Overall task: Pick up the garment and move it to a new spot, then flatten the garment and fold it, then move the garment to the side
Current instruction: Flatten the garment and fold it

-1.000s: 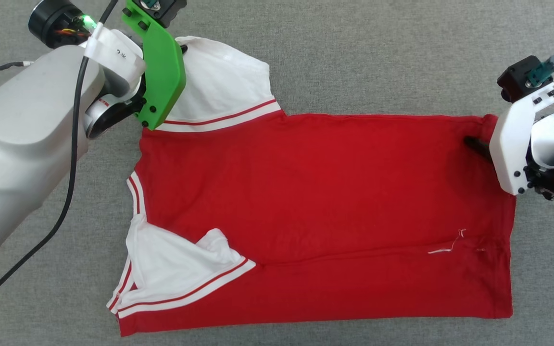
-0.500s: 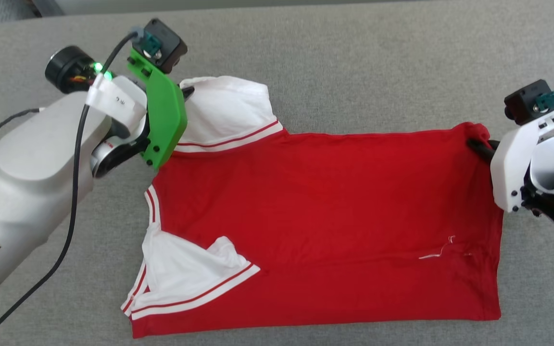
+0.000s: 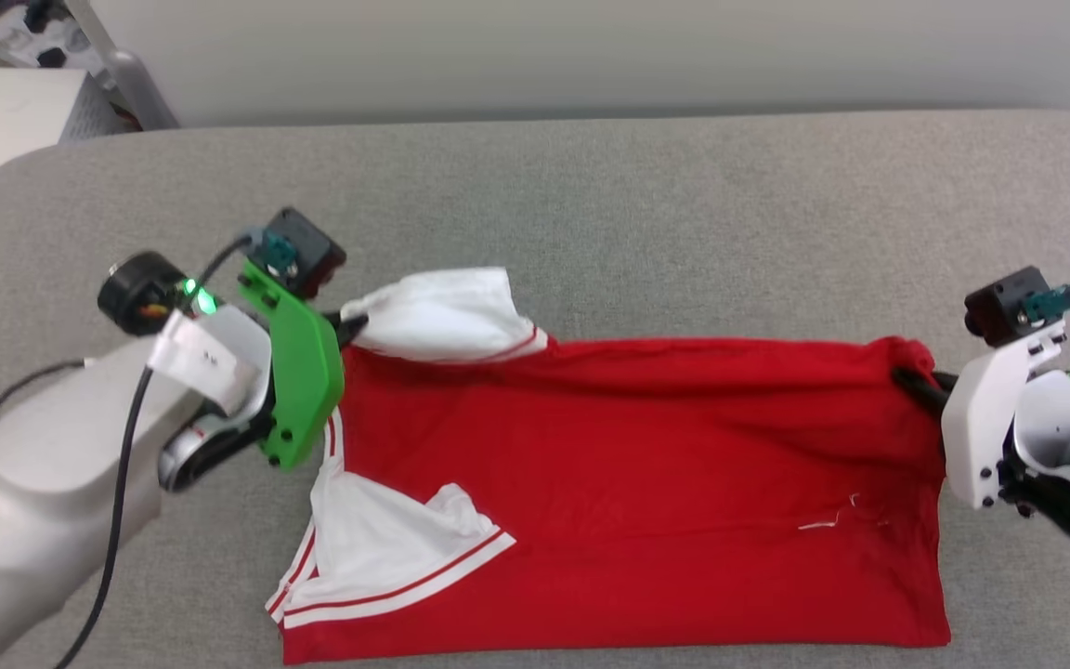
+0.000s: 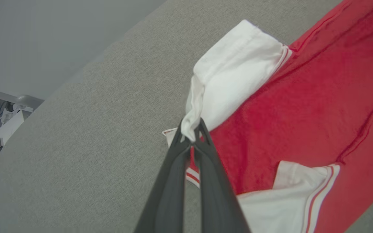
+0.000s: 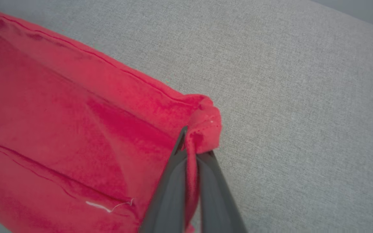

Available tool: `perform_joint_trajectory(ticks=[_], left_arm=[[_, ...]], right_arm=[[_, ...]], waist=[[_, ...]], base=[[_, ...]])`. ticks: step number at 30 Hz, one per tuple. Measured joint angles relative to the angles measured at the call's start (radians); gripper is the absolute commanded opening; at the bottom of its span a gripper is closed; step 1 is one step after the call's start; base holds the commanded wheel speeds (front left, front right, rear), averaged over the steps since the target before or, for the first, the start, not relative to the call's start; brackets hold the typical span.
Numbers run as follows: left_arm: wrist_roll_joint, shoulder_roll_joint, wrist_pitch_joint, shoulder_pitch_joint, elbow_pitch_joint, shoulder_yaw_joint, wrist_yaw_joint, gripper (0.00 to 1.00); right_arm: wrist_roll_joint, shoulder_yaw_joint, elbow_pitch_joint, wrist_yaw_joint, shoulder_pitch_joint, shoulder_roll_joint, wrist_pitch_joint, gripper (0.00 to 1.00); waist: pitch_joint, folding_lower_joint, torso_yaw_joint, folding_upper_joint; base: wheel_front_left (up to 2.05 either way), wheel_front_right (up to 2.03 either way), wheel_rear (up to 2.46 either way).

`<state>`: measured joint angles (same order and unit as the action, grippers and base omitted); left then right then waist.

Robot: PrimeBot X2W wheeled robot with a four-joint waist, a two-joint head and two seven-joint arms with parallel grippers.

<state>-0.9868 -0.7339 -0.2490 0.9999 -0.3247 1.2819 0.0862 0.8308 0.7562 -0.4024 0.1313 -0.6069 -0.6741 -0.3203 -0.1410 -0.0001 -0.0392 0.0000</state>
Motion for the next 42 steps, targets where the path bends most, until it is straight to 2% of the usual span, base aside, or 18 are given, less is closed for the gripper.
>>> perform_joint_trajectory(ticks=[8, 17, 25, 30, 31, 32, 33, 34, 39, 42], left_arm=[[-0.004, -0.061, -0.007, -0.162, 0.139, 0.000, -0.074, 0.00], [-0.020, -0.101, -0.003, -0.340, 0.230, 0.001, -0.147, 0.00], [-0.045, -0.090, 0.010, -0.429, 0.215, 0.001, -0.161, 0.00], [-0.052, -0.061, 0.040, -0.454, 0.158, 0.000, -0.161, 0.00], [-0.052, -0.054, 0.047, -0.457, 0.146, 0.000, -0.161, 0.00], [-0.053, -0.049, 0.056, -0.458, 0.136, -0.002, -0.161, 0.13], [-0.053, -0.045, 0.066, -0.460, 0.130, -0.006, -0.161, 0.96], [-0.052, -0.044, 0.085, -0.462, 0.124, -0.011, -0.166, 1.00], [-0.050, -0.046, 0.184, -0.480, 0.120, -0.050, -0.205, 1.00], [-0.043, -0.052, 0.255, -0.500, 0.140, -0.074, -0.249, 1.00]], right_arm=[[0.010, -0.024, 0.045, 0.000, 0.129, -0.016, 0.031, 0.00], [0.018, -0.084, 0.124, 0.000, 0.288, -0.049, 0.043, 0.00], [0.017, -0.142, 0.170, 0.000, 0.391, -0.052, 0.009, 0.00], [0.001, -0.168, 0.150, 0.000, 0.435, -0.023, -0.006, 0.00], [-0.004, -0.177, 0.143, 0.000, 0.439, -0.014, -0.004, 0.06], [-0.008, -0.184, 0.136, 0.000, 0.442, -0.004, 0.000, 0.37], [-0.009, -0.192, 0.133, 0.000, 0.443, 0.003, 0.002, 1.00], [-0.010, -0.201, 0.134, 0.000, 0.445, 0.012, 0.010, 1.00], [-0.031, -0.256, 0.184, 0.000, 0.473, 0.028, 0.054, 1.00], [-0.032, -0.315, 0.258, 0.000, 0.507, 0.030, 0.073, 1.00]], waist=[[0.063, 0.0000, -0.013, 0.0000], [0.091, 0.0000, -0.040, 0.0000], [0.077, 0.0000, -0.050, 0.0000], [0.059, 0.0000, -0.049, 0.0000], [0.057, 0.0000, -0.048, 0.0000], [0.055, 0.0000, -0.048, 0.0000], [0.055, 0.0000, -0.048, 0.0000], [0.056, 0.0000, -0.048, 0.0000], [0.072, 0.0000, -0.048, 0.0000], [0.087, 0.0000, -0.048, 0.0000]], base=[[0.00, 0.00, 0.00], [0.00, 0.00, 0.00], [0.00, 0.00, 0.00], [0.00, 0.00, 0.00], [0.00, 0.00, 0.00], [0.00, 0.00, 0.00], [0.00, 0.00, 0.00], [0.00, 0.00, 0.00], [0.00, 0.00, 0.00], [0.00, 0.00, 0.00]])
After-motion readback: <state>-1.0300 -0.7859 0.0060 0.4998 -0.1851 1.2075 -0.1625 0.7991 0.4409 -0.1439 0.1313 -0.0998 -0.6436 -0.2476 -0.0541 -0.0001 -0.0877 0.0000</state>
